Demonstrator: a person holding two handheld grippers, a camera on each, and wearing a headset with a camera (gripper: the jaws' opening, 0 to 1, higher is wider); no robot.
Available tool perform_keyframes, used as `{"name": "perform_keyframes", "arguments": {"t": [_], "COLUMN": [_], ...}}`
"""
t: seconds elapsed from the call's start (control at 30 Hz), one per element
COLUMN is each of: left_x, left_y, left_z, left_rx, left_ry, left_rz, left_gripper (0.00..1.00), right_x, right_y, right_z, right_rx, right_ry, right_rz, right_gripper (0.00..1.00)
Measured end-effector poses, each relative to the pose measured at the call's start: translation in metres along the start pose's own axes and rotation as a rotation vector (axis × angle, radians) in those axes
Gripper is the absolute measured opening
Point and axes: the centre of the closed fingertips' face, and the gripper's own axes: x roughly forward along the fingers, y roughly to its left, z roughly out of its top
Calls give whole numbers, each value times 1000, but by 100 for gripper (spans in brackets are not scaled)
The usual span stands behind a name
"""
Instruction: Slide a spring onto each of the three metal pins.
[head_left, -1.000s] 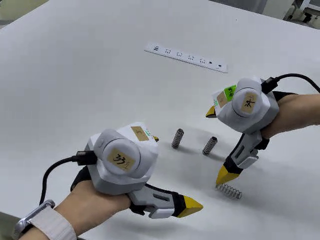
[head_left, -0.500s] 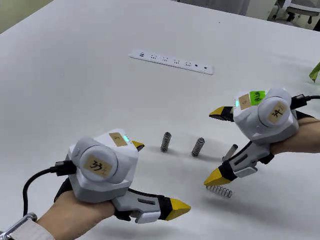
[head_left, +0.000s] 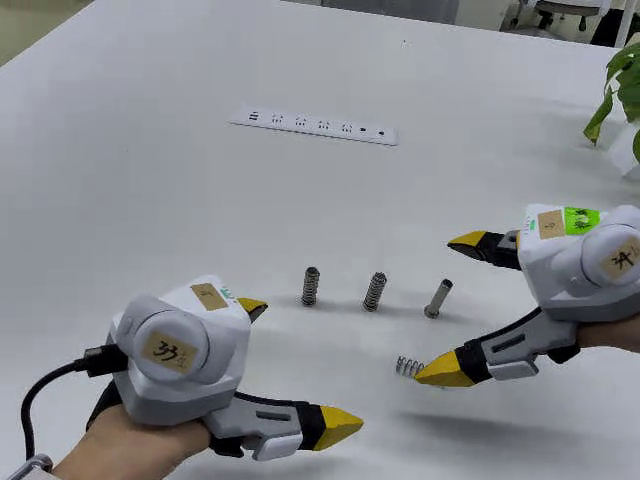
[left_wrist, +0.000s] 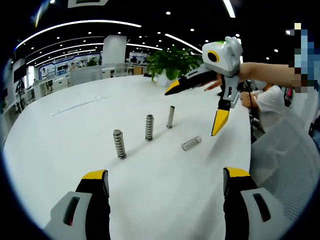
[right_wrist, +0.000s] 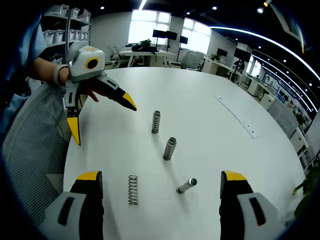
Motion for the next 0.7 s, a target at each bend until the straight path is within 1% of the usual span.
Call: {"name": "perform_keyframes", "arguments": {"t": [0.1,0.2,0.3,0.4,0.5,0.57,0.7], "left_x": [-1,-1,-1,-2,-3,-4,-6], "left_y": [0,2,6,6,7,7,9], "left_z": [1,1,2,1,1,2,-1], "left_rx": [1,0,-1,4,12,17,27], "left_ry": [1,3,5,9,15,22,36], "left_rz": [2,7,13,16,17,17,18], "left_gripper": [97,97,97,97,97,97,97], "right_x": [-9,-16,-22,-27,-31,-34,-41], "right_y": [2,5,9,13,17,19,22], "right_z": [-6,-15,-21,-27,-32,-36,-44], "right_rx": [47,81,96,135,176,189,232], "right_ry": [-31,-34,-49,-57,-71,-78,-94], "right_rz": [-26,-43,-60,-76,-95,-106,-137], "right_gripper": [99,99,99,99,99,99,99]}}
